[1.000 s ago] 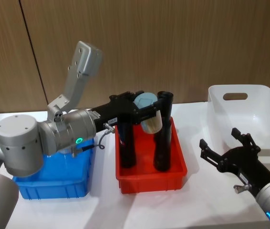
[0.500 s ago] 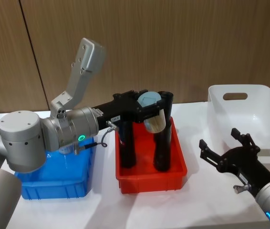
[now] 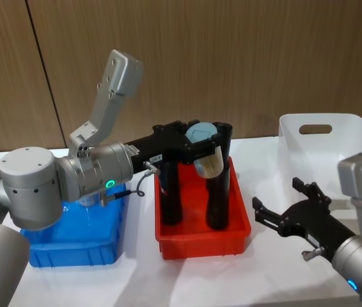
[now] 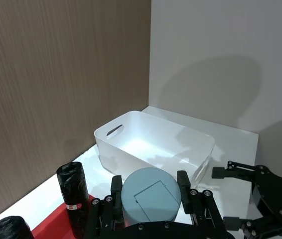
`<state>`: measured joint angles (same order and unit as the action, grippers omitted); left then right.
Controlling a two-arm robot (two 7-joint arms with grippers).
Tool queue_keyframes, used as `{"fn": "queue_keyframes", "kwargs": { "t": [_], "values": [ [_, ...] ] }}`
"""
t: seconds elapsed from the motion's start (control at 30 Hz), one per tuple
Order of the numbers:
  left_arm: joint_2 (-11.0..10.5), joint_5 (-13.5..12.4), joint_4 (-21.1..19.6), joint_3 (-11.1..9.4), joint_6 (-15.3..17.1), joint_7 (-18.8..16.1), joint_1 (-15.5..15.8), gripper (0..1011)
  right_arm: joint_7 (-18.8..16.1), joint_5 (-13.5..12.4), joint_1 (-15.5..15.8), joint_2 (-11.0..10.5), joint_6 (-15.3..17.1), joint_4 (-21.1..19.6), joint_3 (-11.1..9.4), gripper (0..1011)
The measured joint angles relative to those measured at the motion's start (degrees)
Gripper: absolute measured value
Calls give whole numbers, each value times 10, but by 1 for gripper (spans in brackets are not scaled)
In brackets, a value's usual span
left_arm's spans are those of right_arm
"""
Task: Pick the cotton swabs from the blue box and place them into the white box.
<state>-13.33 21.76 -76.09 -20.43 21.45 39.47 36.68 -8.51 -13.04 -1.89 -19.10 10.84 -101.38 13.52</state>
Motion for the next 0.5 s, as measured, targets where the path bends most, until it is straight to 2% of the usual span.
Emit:
{"fn": "queue_keyframes", "kwargs": {
  "t": [0.23,0.5],
  "values": [
    [0,0,0,0,1,1,0,669,-33,23,-22,5,34,7,5,1002],
    [1,0,1,0,1,1,1,669,-54,43,-44,14,46,17,10,1002]
  ]
}}
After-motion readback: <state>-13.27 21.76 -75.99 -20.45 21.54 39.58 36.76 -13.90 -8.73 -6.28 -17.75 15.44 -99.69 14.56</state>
